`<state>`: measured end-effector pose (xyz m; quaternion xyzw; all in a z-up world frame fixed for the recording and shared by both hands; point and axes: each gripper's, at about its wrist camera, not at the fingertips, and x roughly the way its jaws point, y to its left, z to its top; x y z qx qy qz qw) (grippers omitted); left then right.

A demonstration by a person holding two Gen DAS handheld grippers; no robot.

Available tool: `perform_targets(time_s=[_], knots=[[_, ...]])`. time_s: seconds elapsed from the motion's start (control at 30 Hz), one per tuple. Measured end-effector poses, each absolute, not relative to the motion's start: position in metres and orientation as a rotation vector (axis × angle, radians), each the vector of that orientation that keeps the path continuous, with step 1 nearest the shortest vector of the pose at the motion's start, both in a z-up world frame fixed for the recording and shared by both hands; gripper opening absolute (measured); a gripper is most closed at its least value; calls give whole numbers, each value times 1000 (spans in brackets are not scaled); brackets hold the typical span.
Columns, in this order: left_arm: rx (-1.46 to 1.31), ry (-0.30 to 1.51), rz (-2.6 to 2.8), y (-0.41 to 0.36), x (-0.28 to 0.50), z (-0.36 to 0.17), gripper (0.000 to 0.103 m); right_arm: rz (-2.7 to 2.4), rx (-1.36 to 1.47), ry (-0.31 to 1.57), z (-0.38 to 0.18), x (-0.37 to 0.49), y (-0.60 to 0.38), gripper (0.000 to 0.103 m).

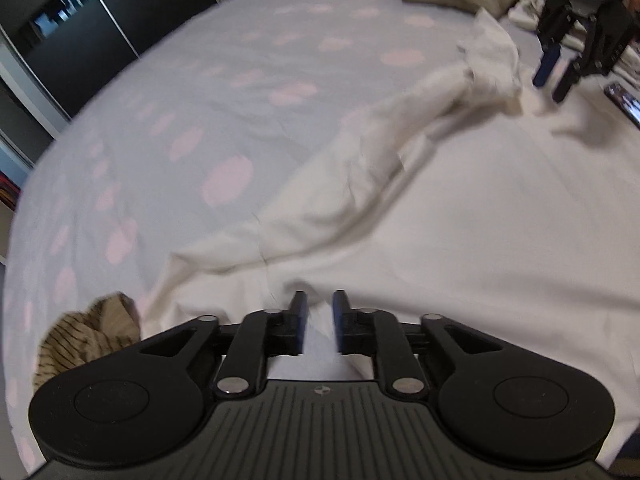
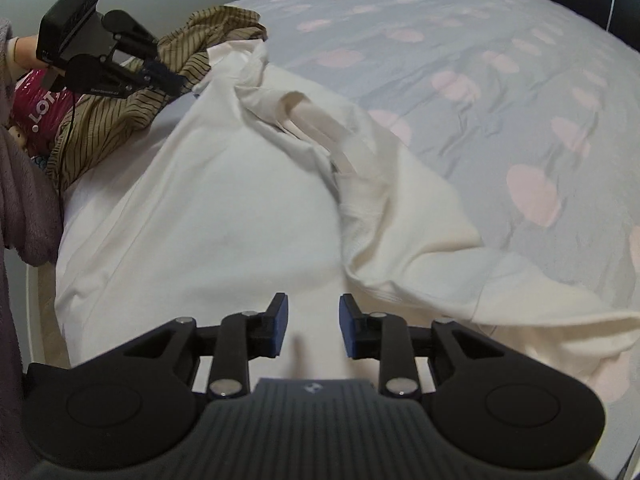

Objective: Fold clothes

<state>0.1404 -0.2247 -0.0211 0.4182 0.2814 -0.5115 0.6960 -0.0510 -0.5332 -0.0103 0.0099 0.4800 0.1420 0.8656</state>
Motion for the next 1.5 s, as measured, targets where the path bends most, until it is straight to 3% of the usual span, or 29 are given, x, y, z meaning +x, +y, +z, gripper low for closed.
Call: perform_targets(time_s=[0.33, 0.5, 0.6, 0.77, 0.87, 0.97, 1.0, 1.03, 1.37, 1.5], knots=[[1043, 490, -1195, -275, 129, -27, 28, 224, -93, 973, 9, -45, -538, 33], [1134, 490, -1230, -296, 129, -51, 28, 273, -147, 978, 6, -32, -539, 34], [1171, 503, -1242, -300, 133, -64, 28, 318, -169, 996, -3, -23, -532, 42], [1113, 553, -1253, -306, 143, -67, 28, 300, -63, 1017, -25, -9, -538, 43], [1065, 589, -1278, -311, 145, -64, 19, 283, 37, 992, -28, -3, -546, 43], [1048, 612, -1284, -315, 145, -63, 6, 287, 96, 971, -26, 0, -548, 31], [1031, 612, -1276, -316, 145, -60, 2, 282, 85, 970, -25, 1, -547, 17], [1013, 612, -1268, -316, 146, -56, 2, 275, 66, 970, -23, 2, -546, 15], [836, 481, -1075, -335, 183, -3, 1, 22, -104, 842, 28, 21, -562, 8], [836, 471, -1011, -364, 206, -9, 1, -100, -176, 789, 35, 46, -570, 8]])
